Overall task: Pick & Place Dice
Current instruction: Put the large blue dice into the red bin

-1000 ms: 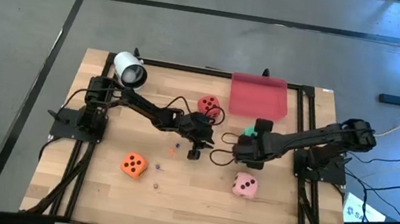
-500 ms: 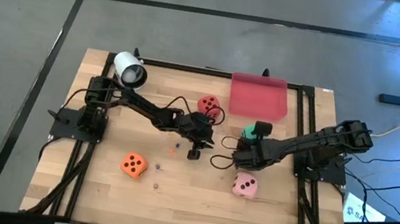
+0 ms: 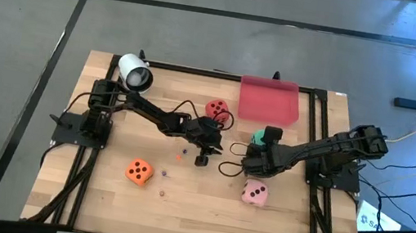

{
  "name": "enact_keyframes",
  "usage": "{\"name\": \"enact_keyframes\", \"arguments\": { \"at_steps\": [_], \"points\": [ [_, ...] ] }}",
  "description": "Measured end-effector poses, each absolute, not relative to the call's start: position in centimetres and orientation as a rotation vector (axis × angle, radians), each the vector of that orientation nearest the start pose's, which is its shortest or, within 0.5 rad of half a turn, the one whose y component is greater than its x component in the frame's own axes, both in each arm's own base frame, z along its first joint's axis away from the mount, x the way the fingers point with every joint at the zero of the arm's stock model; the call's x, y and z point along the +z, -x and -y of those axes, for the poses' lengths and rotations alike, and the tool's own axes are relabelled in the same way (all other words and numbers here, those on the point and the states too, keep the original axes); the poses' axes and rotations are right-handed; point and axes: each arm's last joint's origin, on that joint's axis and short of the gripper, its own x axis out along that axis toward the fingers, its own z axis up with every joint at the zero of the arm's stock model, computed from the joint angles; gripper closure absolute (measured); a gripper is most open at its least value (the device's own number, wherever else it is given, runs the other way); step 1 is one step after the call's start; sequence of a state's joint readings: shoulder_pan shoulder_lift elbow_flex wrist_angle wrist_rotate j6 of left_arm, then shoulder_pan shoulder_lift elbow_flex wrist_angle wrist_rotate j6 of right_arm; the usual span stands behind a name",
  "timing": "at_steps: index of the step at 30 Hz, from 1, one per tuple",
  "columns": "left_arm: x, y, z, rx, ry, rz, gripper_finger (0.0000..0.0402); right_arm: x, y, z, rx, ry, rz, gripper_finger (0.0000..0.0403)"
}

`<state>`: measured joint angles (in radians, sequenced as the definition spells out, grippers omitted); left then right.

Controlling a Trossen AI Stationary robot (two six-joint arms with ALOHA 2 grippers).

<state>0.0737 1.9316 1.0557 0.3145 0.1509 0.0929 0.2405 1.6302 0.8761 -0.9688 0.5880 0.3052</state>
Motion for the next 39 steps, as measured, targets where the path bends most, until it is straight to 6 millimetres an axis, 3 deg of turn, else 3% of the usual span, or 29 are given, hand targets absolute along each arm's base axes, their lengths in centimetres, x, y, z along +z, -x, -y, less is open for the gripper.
{"name": "enact_keyframes", "arguments": {
  "at_steps": [6, 18, 39],
  "points": [
    [14.9, -39.7, -2.5, -0.101, -0.027, -0.554, 0.0327, 15.5, -23.7, -4.2, -0.479, 0.448, -1.496, 0.0207],
    [15.0, -39.7, -2.5, -0.101, -0.027, -0.554, 0.0327, 18.4, -22.5, -4.1, -0.427, 0.292, -1.41, 0.0236],
    [15.0, -39.7, -2.5, -0.101, -0.027, -0.554, 0.0327, 18.7, -22.5, -3.7, -0.422, 0.289, -1.413, 0.0276]
  ]
}}
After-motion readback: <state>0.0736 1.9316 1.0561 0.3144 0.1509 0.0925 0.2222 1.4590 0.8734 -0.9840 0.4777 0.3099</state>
